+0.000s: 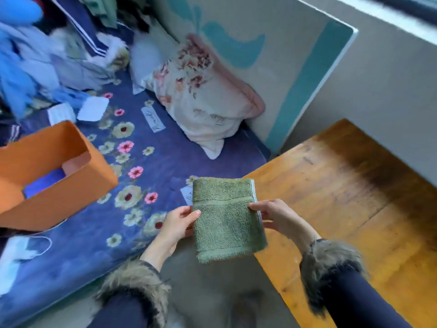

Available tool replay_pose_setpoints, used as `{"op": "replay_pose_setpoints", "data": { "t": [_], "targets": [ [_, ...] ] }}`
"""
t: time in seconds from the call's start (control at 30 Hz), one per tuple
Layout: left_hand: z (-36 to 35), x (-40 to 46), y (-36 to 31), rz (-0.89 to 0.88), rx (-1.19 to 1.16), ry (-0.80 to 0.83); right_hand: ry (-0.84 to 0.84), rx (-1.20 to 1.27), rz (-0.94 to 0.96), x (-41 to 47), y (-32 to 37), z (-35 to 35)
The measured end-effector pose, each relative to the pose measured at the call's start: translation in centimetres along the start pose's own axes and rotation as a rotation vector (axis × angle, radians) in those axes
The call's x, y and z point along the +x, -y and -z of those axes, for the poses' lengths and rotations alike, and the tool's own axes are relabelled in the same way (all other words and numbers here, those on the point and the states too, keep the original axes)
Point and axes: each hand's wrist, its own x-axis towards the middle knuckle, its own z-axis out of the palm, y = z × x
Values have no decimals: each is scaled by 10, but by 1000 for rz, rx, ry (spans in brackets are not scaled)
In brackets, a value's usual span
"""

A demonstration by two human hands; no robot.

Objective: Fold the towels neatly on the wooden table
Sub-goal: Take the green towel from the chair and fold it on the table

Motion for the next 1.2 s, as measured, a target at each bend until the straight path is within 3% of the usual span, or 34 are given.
{"op": "replay_pose_setpoints", "data": {
  "t": [0.27,0.47,0.9,1.2],
  "targets": [
    [230,-48,20,-23,-151,-219,274,-182,51,5,45,-238],
    [349,-64,27,-15,-249,-363,424,-351,91,17,82,-374],
    [510,63,-43,-11,-220,-562,443,-384,75,153,193,-543],
    [574,205,-36,223,-117,-706,354,-490,0,293,202,-635]
  ]
}}
